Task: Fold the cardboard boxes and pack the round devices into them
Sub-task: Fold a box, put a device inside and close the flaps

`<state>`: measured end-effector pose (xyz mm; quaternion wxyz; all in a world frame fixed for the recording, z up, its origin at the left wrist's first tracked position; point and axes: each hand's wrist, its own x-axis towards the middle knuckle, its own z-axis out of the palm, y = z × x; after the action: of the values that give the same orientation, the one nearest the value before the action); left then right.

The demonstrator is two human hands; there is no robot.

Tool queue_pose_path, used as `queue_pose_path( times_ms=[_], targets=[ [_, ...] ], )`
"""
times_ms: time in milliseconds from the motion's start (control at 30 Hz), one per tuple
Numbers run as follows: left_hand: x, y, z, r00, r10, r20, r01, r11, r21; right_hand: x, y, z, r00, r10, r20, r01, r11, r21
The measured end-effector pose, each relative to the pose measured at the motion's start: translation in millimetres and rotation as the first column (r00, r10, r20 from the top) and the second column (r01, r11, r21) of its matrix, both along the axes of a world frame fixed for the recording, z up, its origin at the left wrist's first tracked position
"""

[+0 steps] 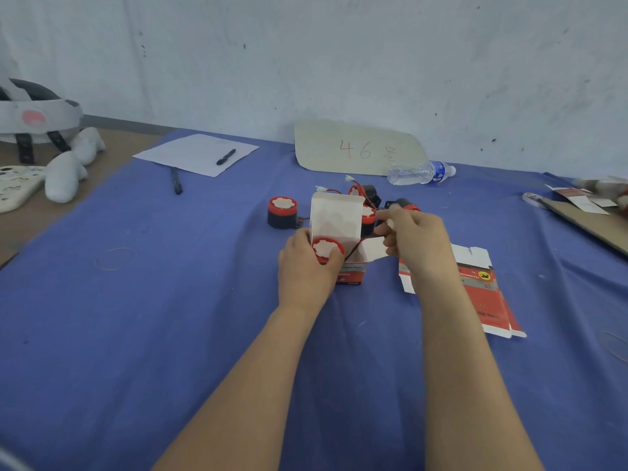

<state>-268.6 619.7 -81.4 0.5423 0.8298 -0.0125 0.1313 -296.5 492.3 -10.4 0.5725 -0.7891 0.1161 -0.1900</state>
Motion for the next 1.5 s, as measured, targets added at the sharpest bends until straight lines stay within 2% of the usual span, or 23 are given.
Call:
queue_pose_path(
  times_ms=[100,233,367,567,733,1067,1233,1333,1400,1500],
  targets=[
    [0,0,0,1.0,-0.002,0.0,0.002,1.0,0.004,1,0,-5,0.998,0.034,-0.057,-0.048,0.961,-0.274],
    [0,0,0,1.0,0.002,0.005,-0.002,1.0,0.005,1,2,-10,0.997,0.038,-0.06,-0.06,0.906,-0.42],
    [0,0,0,1.0,-0.002,0.003,0.002,1.0,0.001,2,1,-10,0.996,0.065,-0.065,-0.088,0.874,-0.477],
    [-1,1,0,1.0,-0.008,0.011,0.008,1.0,0.007,0,1,-10,0.982,0.099,-0.164,-0.174,0.819,-0.547],
    [-2,1,0,1.0,-0.003,0.013,0.003,1.0,0.02,3,5,-11,0.981,0.071,-0.182,-0.173,0.749,-0.639],
    [-3,-5,2,0.998,0.056,-0.042,-0.057,0.998,-0.03,4,11,-12,0.968,0.098,-0.231,-0.228,0.723,-0.652],
    [1,-8,6,0.981,0.136,-0.137,-0.12,0.986,0.118,0,3,-11,0.941,0.146,-0.306,-0.313,0.723,-0.616],
    [-2,-10,6,0.98,0.196,-0.038,-0.184,0.961,0.205,0,1,-12,0.947,0.151,-0.283,-0.295,0.752,-0.589],
    [-4,-13,6,0.976,0.213,0.052,-0.219,0.955,0.2,1,2,-14,0.961,0.141,-0.239,-0.258,0.772,-0.581],
    [-4,-14,5,0.977,0.197,0.076,-0.207,0.964,0.164,3,8,-16,0.96,0.149,-0.235,-0.261,0.774,-0.577]
  ],
)
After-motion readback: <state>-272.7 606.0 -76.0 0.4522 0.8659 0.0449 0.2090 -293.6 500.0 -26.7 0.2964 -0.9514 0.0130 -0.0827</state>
